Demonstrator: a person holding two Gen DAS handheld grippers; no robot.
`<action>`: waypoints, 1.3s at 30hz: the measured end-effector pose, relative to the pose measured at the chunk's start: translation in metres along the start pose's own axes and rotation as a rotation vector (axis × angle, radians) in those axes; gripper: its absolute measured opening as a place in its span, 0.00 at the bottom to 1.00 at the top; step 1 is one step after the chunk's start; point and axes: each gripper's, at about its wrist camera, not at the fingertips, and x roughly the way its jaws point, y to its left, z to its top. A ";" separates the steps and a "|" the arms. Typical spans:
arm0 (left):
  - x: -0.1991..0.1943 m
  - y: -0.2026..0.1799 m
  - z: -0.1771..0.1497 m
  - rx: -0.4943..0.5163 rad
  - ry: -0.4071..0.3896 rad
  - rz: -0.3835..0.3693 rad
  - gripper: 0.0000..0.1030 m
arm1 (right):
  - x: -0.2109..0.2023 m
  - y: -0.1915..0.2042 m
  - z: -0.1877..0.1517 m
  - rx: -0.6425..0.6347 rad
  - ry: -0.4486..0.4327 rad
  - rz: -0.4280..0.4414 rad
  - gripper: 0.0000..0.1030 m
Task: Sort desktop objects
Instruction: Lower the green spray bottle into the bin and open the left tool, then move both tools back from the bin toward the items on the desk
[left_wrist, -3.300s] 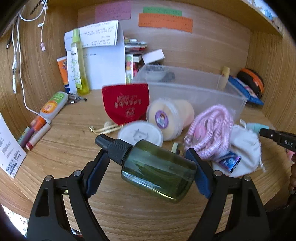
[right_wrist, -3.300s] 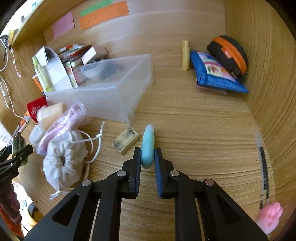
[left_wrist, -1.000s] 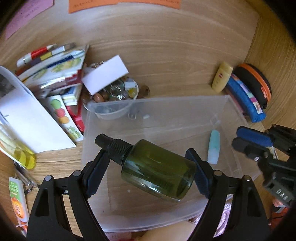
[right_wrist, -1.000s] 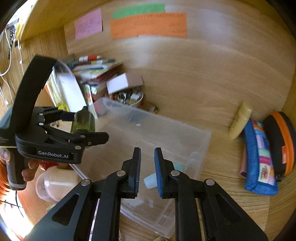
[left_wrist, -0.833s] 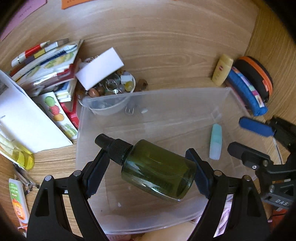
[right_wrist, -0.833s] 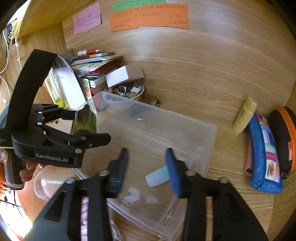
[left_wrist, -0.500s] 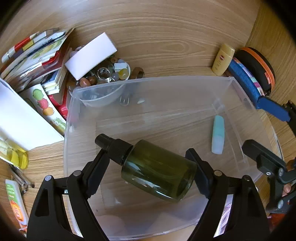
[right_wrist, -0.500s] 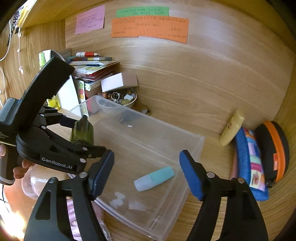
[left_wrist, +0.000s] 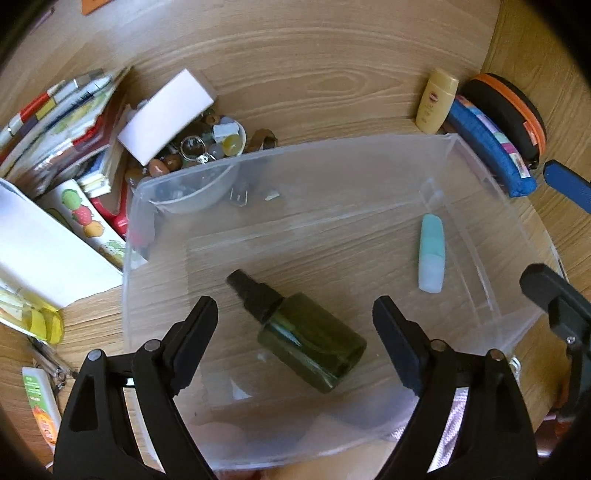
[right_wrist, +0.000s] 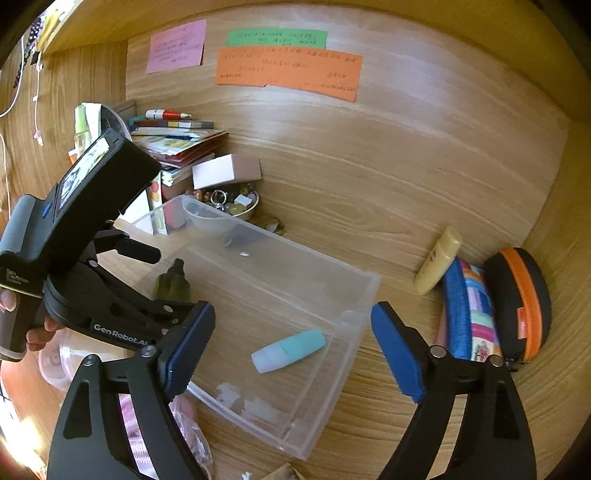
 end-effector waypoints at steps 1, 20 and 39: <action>-0.004 0.000 -0.001 -0.001 -0.010 0.004 0.89 | -0.002 0.000 -0.001 -0.001 -0.003 -0.008 0.83; -0.086 -0.009 -0.035 -0.006 -0.202 0.063 0.94 | -0.065 -0.011 -0.021 0.078 -0.087 -0.044 0.96; -0.170 0.018 -0.113 -0.137 -0.436 0.114 0.99 | -0.106 -0.028 -0.060 0.170 -0.114 -0.069 1.00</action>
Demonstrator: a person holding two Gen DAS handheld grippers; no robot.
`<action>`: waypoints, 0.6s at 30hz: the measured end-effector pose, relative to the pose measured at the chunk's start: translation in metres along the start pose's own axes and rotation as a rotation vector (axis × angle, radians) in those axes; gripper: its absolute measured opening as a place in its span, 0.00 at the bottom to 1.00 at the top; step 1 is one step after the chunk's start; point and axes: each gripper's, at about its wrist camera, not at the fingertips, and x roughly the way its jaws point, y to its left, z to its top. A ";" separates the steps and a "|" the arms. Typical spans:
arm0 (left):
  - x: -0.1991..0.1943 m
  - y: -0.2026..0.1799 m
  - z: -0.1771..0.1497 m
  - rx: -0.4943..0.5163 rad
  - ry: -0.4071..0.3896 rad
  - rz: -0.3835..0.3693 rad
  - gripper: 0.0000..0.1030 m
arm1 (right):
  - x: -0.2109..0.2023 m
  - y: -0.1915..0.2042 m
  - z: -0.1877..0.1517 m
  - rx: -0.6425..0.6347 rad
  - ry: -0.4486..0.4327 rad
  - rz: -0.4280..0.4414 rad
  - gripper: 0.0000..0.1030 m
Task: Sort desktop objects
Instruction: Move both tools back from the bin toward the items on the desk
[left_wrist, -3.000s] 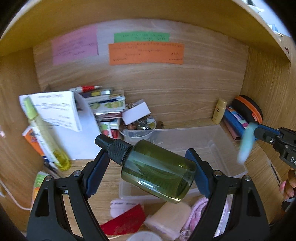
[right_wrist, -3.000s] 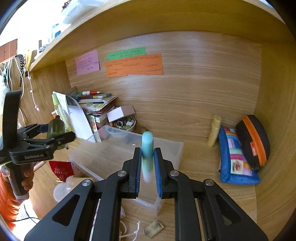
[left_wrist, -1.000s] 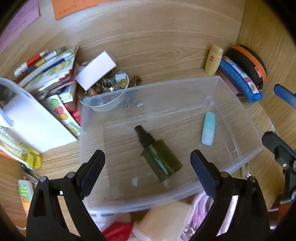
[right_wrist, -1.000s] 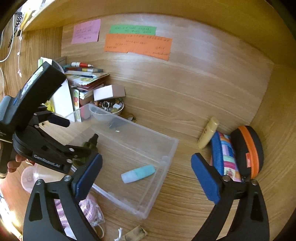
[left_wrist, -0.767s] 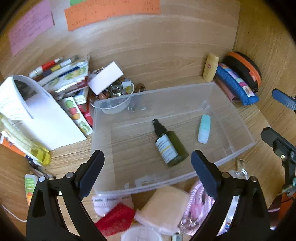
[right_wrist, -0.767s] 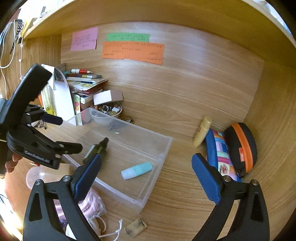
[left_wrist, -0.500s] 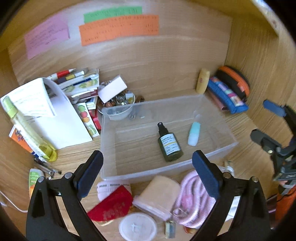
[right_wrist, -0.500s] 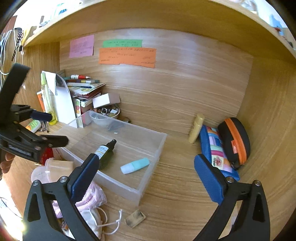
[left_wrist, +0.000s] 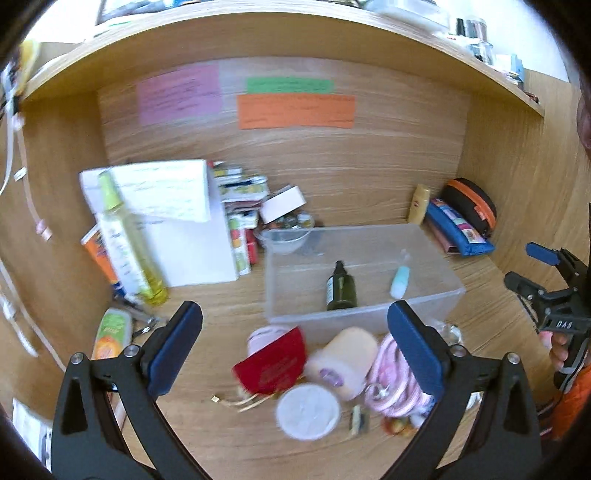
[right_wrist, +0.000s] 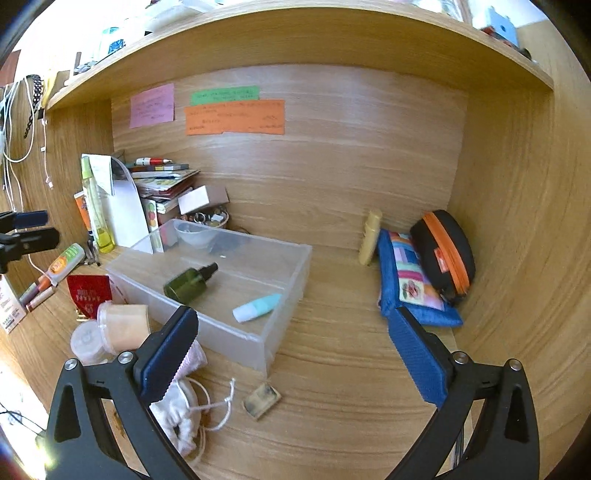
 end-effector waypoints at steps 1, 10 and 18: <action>-0.001 0.004 -0.005 -0.008 0.003 0.006 0.99 | 0.000 -0.002 -0.003 0.008 0.006 0.000 1.00; 0.007 0.031 -0.042 -0.077 0.047 0.064 0.99 | 0.019 -0.020 -0.030 0.044 0.101 -0.013 1.00; 0.040 0.036 -0.075 -0.085 0.130 0.076 0.99 | 0.054 -0.018 -0.067 0.004 0.249 0.002 0.98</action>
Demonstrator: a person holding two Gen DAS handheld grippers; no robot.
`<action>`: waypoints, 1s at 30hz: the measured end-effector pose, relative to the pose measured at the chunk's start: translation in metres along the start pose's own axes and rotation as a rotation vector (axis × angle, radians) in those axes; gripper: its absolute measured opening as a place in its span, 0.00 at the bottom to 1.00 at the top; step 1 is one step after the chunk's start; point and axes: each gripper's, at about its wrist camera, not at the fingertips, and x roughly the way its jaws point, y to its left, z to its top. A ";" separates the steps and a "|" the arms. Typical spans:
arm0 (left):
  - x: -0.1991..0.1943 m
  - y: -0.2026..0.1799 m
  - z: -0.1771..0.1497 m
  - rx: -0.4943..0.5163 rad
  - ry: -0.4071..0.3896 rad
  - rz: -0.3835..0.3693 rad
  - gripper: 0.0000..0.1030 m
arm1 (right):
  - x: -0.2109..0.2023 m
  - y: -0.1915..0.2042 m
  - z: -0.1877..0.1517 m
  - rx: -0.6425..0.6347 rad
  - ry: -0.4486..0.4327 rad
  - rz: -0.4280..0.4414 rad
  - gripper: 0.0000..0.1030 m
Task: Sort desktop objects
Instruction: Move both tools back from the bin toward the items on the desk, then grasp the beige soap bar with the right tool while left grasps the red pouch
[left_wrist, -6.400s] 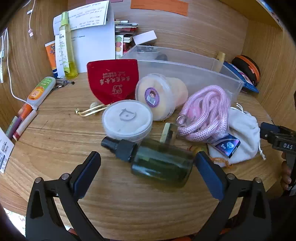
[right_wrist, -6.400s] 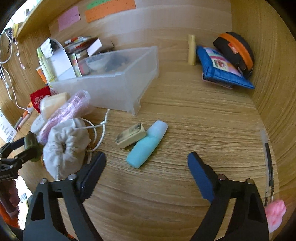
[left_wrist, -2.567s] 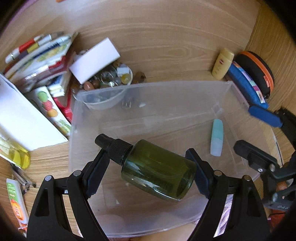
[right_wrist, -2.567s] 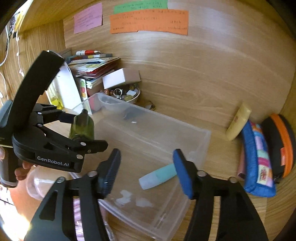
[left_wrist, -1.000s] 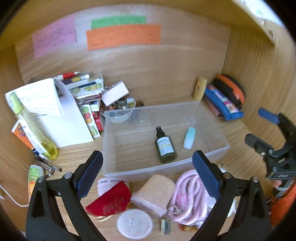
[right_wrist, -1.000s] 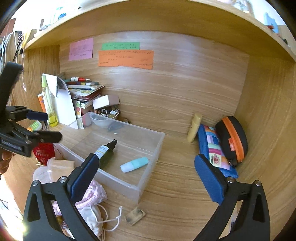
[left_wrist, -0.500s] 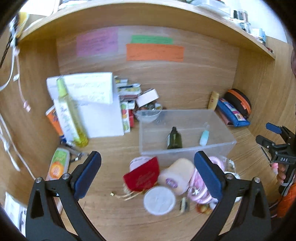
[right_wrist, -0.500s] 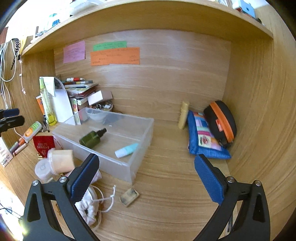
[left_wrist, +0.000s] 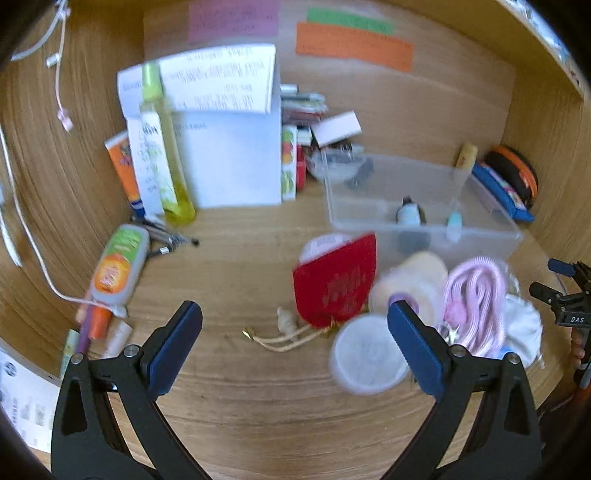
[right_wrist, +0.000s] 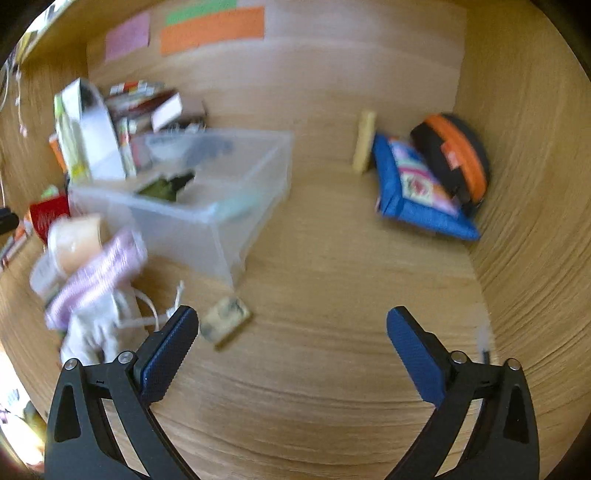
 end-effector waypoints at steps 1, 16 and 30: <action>0.004 -0.001 -0.004 0.000 0.009 -0.007 0.99 | 0.004 0.003 -0.003 -0.015 0.017 0.019 0.97; 0.040 -0.020 0.005 0.021 0.026 -0.039 0.98 | 0.033 0.024 0.004 -0.098 0.107 0.157 0.75; 0.052 -0.011 0.004 -0.044 0.049 -0.126 0.44 | 0.040 0.031 0.009 -0.118 0.099 0.157 0.41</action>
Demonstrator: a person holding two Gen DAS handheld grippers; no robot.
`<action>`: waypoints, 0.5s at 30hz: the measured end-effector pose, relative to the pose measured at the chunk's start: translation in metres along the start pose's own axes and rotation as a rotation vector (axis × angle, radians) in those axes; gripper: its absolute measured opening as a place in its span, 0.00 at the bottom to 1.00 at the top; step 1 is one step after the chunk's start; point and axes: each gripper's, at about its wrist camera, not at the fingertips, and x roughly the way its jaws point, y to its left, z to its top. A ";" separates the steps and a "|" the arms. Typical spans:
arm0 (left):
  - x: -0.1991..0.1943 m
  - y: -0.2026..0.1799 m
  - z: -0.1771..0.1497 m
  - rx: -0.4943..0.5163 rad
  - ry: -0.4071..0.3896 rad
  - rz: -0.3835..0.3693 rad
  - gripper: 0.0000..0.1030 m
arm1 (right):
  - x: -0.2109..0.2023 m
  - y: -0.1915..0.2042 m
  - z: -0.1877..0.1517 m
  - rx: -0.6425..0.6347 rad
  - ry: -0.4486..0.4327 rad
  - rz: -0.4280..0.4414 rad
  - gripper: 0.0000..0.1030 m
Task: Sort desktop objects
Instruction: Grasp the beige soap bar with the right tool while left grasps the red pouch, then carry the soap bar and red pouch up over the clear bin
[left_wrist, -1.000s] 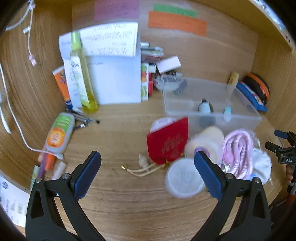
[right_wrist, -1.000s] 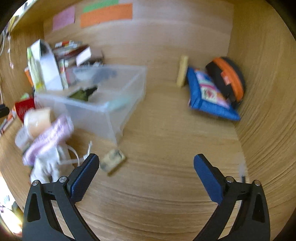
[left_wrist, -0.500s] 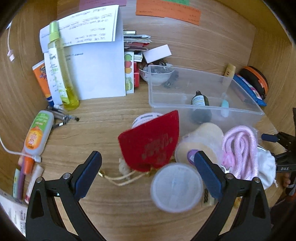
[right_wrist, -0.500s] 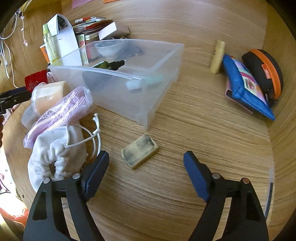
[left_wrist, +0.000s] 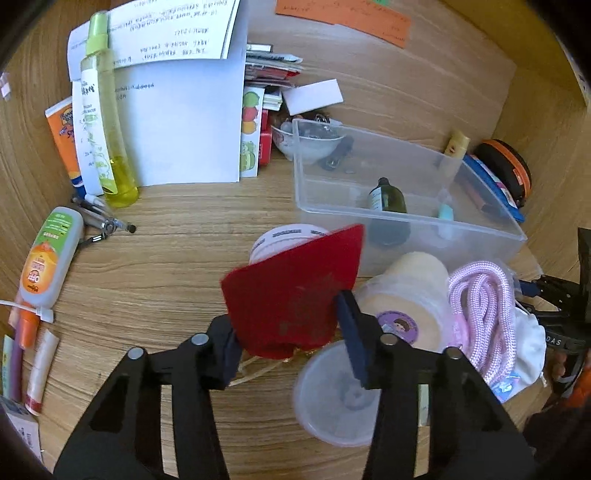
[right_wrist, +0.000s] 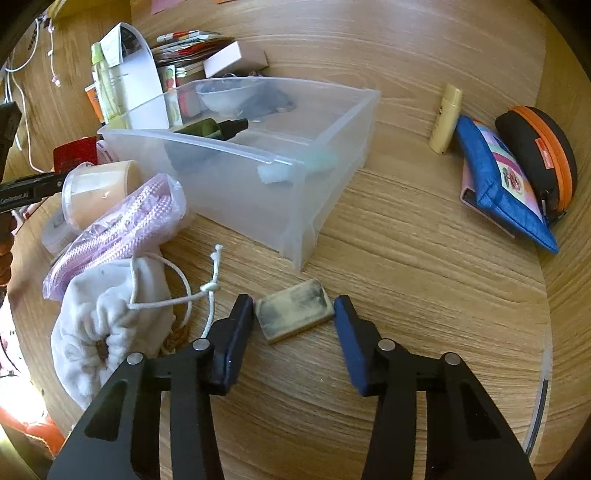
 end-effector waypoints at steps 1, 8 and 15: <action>-0.001 0.000 -0.001 -0.001 -0.004 -0.001 0.42 | 0.000 0.000 0.001 0.005 0.000 0.001 0.41; -0.011 0.003 -0.002 -0.056 -0.023 -0.047 0.26 | -0.004 -0.011 -0.001 0.074 -0.017 -0.022 0.40; -0.020 -0.005 0.000 -0.052 -0.050 -0.085 0.18 | -0.024 -0.025 -0.002 0.136 -0.073 -0.029 0.40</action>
